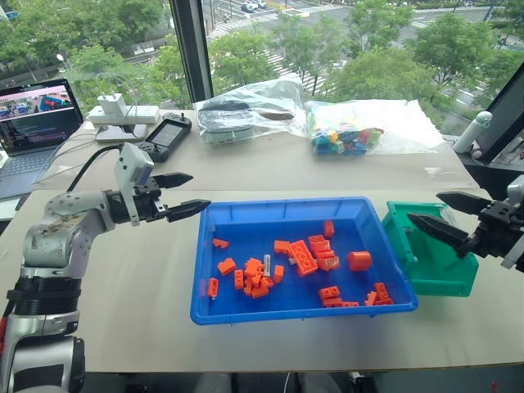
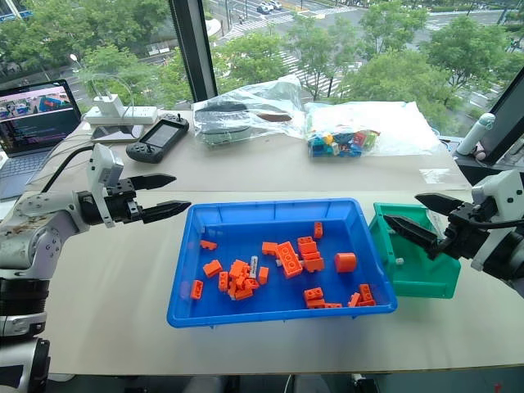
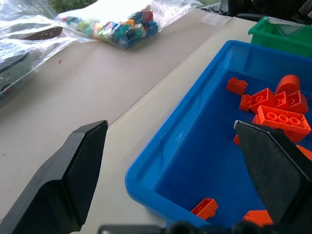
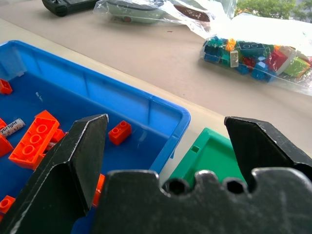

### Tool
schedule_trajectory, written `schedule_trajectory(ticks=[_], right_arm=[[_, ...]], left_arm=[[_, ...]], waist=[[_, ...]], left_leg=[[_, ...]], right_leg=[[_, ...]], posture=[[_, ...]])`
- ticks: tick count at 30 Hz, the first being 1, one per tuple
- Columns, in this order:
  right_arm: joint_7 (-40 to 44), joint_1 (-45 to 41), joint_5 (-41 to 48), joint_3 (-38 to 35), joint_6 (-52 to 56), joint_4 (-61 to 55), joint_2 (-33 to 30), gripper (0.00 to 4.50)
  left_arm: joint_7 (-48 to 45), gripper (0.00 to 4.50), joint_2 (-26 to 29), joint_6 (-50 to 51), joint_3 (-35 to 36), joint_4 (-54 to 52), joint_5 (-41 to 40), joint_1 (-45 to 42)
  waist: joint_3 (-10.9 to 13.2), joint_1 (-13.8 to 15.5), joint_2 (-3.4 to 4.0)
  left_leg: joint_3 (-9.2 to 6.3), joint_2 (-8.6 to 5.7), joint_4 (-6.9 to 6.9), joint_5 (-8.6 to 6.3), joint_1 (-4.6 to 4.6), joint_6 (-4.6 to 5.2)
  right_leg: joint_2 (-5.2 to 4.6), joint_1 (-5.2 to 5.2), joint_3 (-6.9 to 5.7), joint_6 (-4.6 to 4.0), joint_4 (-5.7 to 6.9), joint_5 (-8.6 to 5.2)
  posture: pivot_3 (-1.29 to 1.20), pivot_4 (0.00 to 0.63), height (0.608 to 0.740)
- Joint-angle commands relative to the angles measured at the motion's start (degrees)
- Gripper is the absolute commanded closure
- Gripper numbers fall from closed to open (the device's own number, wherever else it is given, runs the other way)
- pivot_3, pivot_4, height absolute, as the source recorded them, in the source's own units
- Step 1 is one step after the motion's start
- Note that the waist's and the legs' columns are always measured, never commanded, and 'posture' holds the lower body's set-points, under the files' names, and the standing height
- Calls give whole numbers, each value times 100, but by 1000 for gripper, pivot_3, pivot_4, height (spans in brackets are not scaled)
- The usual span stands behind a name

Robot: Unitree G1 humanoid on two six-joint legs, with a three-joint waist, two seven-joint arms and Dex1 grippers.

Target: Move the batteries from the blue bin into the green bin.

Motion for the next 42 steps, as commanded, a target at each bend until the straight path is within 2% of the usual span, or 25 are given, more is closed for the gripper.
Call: schedule_trajectory(ticks=[1,4,7,9,13,18,25,32,42], right_arm=[[-13,-179,240,-41,201,-188,-251,41],[198,-417,678,360,875,-713,-828,41],[290,-586,907,776,1137,-1093,-1174,41],[265,-891,979,1323,1283,-1406,-1375,41],[221,-1526,560,2506,1178,-1610,-1375,41],[392,-1844,89,3236,969,-1520,-1363,41],[797,-1766,-35,2906,795,-1294,-1606,41],[865,-1949,-555,3592,627,-1574,-1582,41],[876,-2052,-461,3340,833,-1663,-1576,41]], left_arm=[[-289,0,28,143,41,-93,-277,-357],[-1179,0,92,803,-318,-334,-902,-921],[-1659,0,325,897,-714,-568,-806,-903],[-1982,0,481,995,-934,-745,-827,-875],[-2293,0,638,790,-1147,-857,-675,-765],[-2432,0,747,493,-1076,-898,-540,-561],[-2352,0,868,409,-797,-1060,-625,-227],[-2239,0,861,120,-746,-1026,-385,-21],[-2240,0,842,-27,-704,-893,-363,-14]], waist=[[0,0,0],[1,10,-1],[-1,-12,3],[-1,-57,3],[0,-102,2],[0,-69,2],[0,-15,2],[0,-20,2],[0,-9,2]], left_leg=[[0,0,0,0,0,0],[1,-2,4,1,-4,0],[-3,1,6,0,-2,1],[-4,4,6,-1,3,2],[-8,7,4,0,1,1],[-6,1,5,0,-2,2],[-5,3,7,-1,-3,2],[-4,4,7,-1,-3,2],[-4,3,7,-1,-4,2]], right_leg=[[0,0,0,0,0,0],[0,-5,0,0,3,0],[4,2,-1,0,1,0],[7,3,-1,0,1,0],[12,-2,2,-1,0,-1],[4,-2,1,-1,-2,-1],[4,-3,1,-1,-3,-1],[5,-6,2,-1,0,-1],[3,-7,2,-1,-1,-1]], posture=[[0,150,740],[0,150,740],[0,150,740],[0,150,740],[0,150,740],[0,150,740],[0,150,740],[0,150,740],[0,150,740]])
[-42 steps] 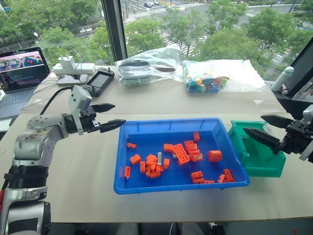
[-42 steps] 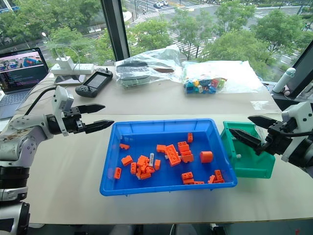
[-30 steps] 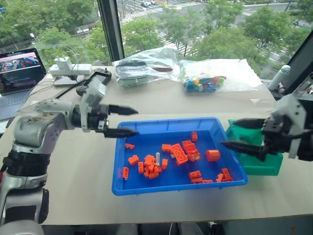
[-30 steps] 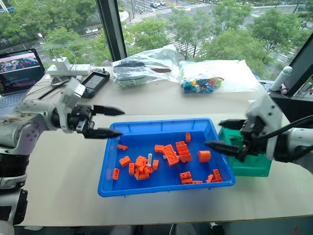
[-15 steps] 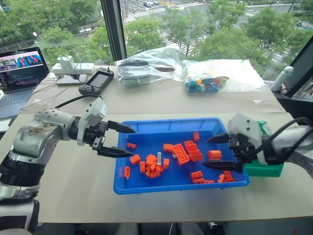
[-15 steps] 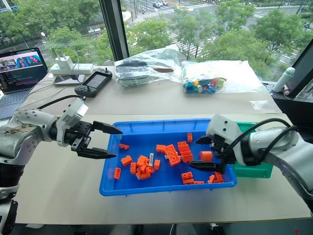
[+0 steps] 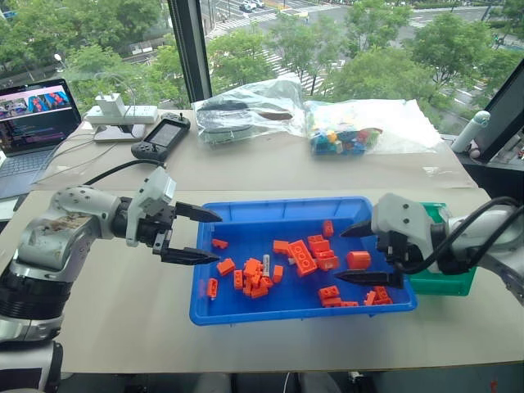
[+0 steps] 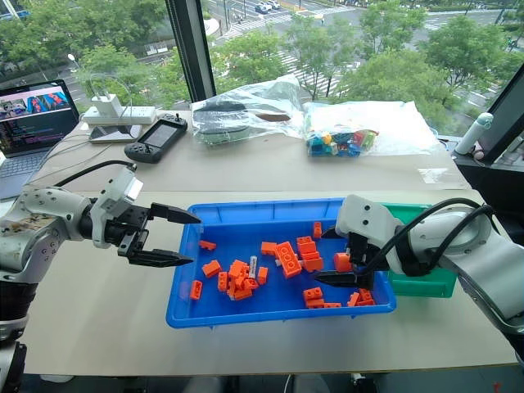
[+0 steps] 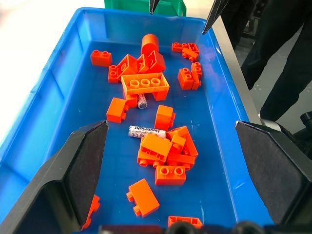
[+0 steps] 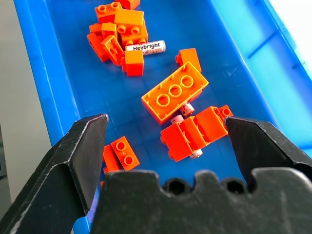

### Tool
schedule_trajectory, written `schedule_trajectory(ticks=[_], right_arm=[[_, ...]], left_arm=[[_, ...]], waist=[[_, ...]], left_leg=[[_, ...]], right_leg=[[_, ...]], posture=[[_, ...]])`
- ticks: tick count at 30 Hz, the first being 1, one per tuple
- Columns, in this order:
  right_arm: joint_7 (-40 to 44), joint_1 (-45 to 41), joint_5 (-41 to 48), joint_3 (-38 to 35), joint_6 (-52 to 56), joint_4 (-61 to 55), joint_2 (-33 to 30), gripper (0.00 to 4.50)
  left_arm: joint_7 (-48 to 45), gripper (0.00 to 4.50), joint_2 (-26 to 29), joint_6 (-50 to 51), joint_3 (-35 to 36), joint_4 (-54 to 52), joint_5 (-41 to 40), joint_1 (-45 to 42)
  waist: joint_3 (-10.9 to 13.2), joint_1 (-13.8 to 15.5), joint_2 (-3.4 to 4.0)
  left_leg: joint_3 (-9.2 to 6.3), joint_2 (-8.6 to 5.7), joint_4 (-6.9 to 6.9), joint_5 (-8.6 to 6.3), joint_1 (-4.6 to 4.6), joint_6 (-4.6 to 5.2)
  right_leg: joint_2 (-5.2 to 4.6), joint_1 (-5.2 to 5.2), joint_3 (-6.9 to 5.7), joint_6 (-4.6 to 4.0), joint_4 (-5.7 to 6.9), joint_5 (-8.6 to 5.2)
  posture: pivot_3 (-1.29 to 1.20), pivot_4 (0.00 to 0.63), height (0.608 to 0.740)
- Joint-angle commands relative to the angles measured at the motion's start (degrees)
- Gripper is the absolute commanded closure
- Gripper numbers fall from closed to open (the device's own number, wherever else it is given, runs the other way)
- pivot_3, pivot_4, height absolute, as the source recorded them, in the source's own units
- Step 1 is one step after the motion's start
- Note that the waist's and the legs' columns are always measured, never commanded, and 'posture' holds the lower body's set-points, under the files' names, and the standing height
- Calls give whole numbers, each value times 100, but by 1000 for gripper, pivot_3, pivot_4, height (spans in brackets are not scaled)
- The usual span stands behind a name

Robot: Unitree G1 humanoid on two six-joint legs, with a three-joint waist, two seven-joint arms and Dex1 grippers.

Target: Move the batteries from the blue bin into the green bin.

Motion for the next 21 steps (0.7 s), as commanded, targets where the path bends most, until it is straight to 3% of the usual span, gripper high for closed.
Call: schedule_trajectory(ticks=[1,11,21], right_arm=[[-19,-101,49,-328,69,-126,-85,41],[76,-942,39,59,51,123,326,41],[75,-648,-11,-11,40,67,374,41]], left_arm=[[73,0,-19,-196,152,185,68,-117],[-34,0,240,-210,202,671,299,-245],[-58,0,870,787,572,560,-143,-570]], waist=[[0,1,0],[0,-25,0],[1,-3,-1]], left_leg=[[0,0,0,0,0,0],[-1,3,2,0,0,0],[1,1,3,0,-2,0]], right_leg=[[0,0,0,0,0,0],[4,-5,-1,0,8,0],[1,-6,-3,0,6,0]], posture=[[0,150,740],[0,150,740],[0,150,740]])
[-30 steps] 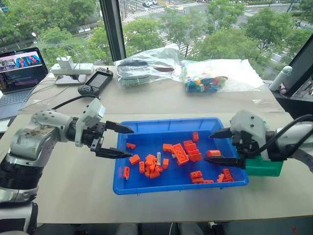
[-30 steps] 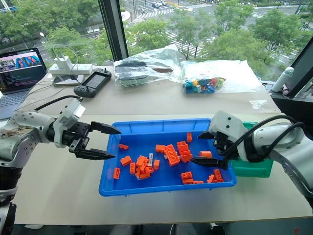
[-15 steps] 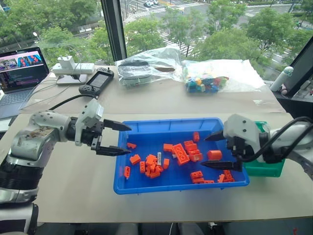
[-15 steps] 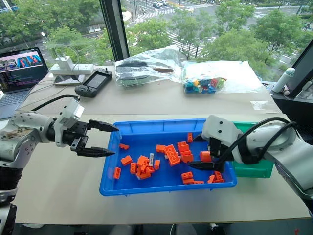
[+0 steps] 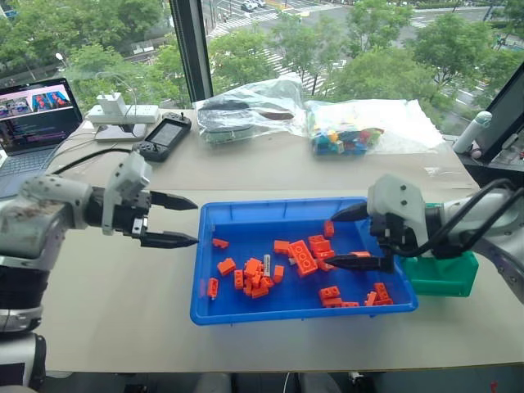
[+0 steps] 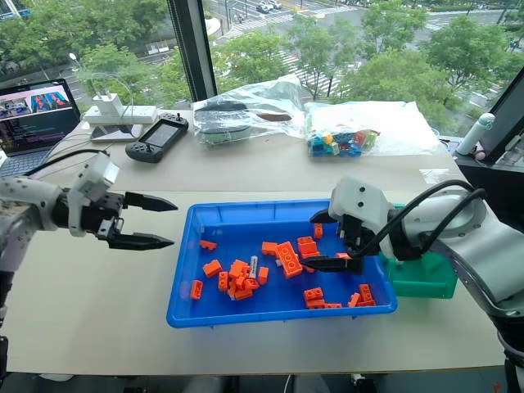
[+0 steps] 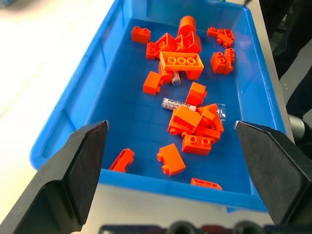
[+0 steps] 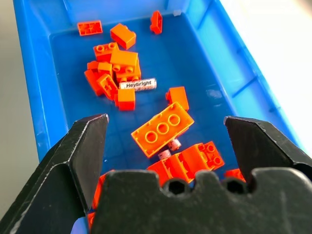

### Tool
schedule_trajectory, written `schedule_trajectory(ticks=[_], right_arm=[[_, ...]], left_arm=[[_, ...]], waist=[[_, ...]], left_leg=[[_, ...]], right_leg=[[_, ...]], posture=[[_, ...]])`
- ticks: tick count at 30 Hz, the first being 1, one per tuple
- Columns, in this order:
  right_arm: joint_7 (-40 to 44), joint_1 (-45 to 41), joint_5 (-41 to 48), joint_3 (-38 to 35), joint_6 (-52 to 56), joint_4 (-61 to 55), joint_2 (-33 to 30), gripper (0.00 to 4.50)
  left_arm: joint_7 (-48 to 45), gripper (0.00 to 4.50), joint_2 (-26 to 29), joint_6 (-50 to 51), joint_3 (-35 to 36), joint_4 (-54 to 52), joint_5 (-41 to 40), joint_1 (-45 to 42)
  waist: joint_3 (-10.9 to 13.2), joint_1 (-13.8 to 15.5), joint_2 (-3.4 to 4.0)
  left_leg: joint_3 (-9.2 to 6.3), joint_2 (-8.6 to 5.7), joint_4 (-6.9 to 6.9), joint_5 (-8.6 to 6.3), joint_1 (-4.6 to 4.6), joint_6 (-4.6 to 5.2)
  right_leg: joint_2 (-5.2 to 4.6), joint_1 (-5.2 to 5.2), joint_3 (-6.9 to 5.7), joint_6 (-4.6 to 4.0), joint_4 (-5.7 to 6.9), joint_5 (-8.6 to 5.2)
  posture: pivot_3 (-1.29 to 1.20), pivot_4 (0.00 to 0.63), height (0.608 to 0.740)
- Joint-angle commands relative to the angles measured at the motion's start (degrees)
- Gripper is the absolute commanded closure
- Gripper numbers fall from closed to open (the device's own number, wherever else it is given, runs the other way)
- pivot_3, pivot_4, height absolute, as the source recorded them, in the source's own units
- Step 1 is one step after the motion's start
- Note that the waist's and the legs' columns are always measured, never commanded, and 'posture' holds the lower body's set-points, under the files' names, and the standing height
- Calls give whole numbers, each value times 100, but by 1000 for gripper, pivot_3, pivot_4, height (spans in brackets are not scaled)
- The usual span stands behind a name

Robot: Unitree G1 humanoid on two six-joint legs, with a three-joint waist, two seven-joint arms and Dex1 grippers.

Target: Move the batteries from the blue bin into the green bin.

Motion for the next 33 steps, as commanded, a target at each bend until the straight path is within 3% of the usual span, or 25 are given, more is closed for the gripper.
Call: schedule_trajectory(ticks=[1,11,19,23,30,33], right_arm=[[24,7,-26,-165,-78,-91,-33,41],[168,-46,-471,131,-368,-6,-84,41],[296,705,-1631,499,-1554,-336,-487,41],[162,1015,-2211,676,-2111,-173,-374,41],[2,1111,-3060,912,-2965,347,-48,2046],[71,1131,-3194,926,-3174,448,54,2046]], left_arm=[[-37,0,272,390,299,-269,-308,-71],[39,0,276,1166,520,-963,-1111,154],[-287,0,-117,532,-475,-751,-520,-189],[-348,0,-320,176,-656,-545,-290,-257],[-389,0,-621,-50,-663,-311,-188,-355],[-401,0,-616,-99,-658,-314,-146,-307]], waist=[[0,-4,0],[0,-7,0],[0,13,-1],[0,-23,0],[0,-10,-1],[0,-8,-1]], left_leg=[[-2,1,0,0,0,0],[-4,4,-1,0,0,0],[-2,-1,1,0,0,0],[1,2,2,0,1,0],[0,0,3,0,0,0],[0,0,4,0,0,0]], right_leg=[[2,0,0,0,1,0],[4,-2,-3,0,7,0],[1,2,-3,0,1,0],[6,0,0,0,2,0],[3,-1,0,0,4,0],[3,0,0,0,5,0]], posture=[[0,150,740],[0,150,740],[0,150,740],[0,150,740],[0,150,740],[0,150,740]])
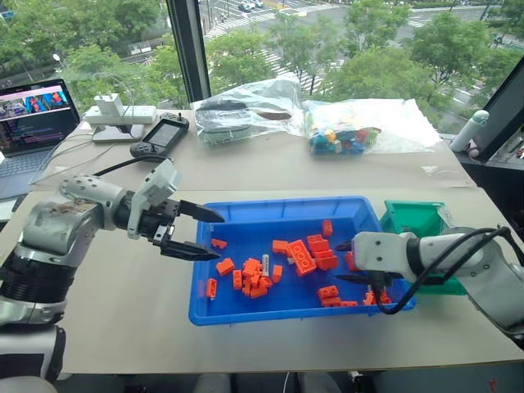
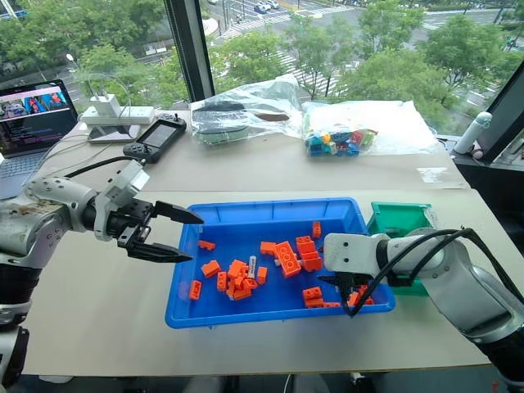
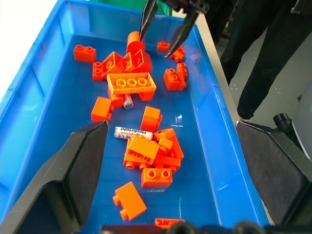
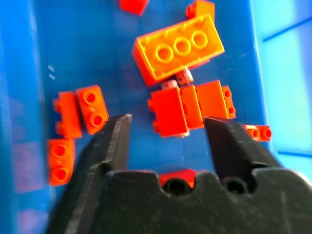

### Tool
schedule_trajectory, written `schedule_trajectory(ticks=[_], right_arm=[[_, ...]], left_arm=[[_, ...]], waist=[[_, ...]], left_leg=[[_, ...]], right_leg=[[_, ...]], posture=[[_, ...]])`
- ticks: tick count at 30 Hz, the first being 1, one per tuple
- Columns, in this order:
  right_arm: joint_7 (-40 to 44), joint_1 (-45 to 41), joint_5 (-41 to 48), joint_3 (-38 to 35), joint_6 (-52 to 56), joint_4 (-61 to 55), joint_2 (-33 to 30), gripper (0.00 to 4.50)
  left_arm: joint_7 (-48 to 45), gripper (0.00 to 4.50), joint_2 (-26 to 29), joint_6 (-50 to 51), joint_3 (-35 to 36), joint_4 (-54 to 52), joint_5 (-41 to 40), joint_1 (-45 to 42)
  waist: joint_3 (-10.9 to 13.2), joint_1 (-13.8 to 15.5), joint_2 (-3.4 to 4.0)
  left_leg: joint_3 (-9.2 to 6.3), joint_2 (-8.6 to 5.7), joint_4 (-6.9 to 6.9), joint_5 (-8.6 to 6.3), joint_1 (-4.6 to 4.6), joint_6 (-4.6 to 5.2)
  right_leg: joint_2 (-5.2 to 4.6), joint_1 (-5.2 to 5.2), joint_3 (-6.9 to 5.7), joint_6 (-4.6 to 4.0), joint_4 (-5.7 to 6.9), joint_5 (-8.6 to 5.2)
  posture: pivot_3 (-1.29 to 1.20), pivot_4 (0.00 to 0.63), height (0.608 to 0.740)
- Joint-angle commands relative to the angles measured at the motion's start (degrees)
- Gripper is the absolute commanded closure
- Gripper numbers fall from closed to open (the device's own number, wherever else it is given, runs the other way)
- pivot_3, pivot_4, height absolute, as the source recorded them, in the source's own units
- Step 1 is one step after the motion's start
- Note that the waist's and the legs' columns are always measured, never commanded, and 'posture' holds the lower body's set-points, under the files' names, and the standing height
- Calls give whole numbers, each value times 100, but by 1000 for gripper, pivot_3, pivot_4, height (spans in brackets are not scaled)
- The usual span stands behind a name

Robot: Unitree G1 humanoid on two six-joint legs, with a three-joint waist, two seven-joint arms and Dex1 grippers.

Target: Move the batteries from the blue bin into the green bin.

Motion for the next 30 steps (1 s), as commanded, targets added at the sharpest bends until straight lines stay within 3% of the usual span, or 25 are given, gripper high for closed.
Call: schedule_trajectory(ticks=[1,15,20,30], right_arm=[[47,2,-212,-38,-364,40,96,2046],[75,-145,-1164,499,-1096,900,716,2046],[6,-229,-1297,285,-1222,917,834,3384],[327,-489,-984,-619,-1077,760,356,3451]], left_arm=[[-51,0,33,-124,124,-35,20,-82],[34,0,156,-32,331,-300,-51,201],[73,0,100,-60,316,-211,2,142],[25,0,-117,-275,171,-27,134,52]], waist=[[0,0,0],[0,-1,0],[0,0,0],[0,12,0]], left_leg=[[0,0,0,0,0,0],[-1,0,1,0,0,0],[-1,0,1,0,0,0],[0,-1,3,0,0,0]], right_leg=[[0,0,0,0,0,0],[0,1,-1,0,0,0],[0,1,-1,0,1,0],[-2,2,-1,0,0,0]], posture=[[0,150,740],[0,150,740],[0,150,740],[0,150,740]])
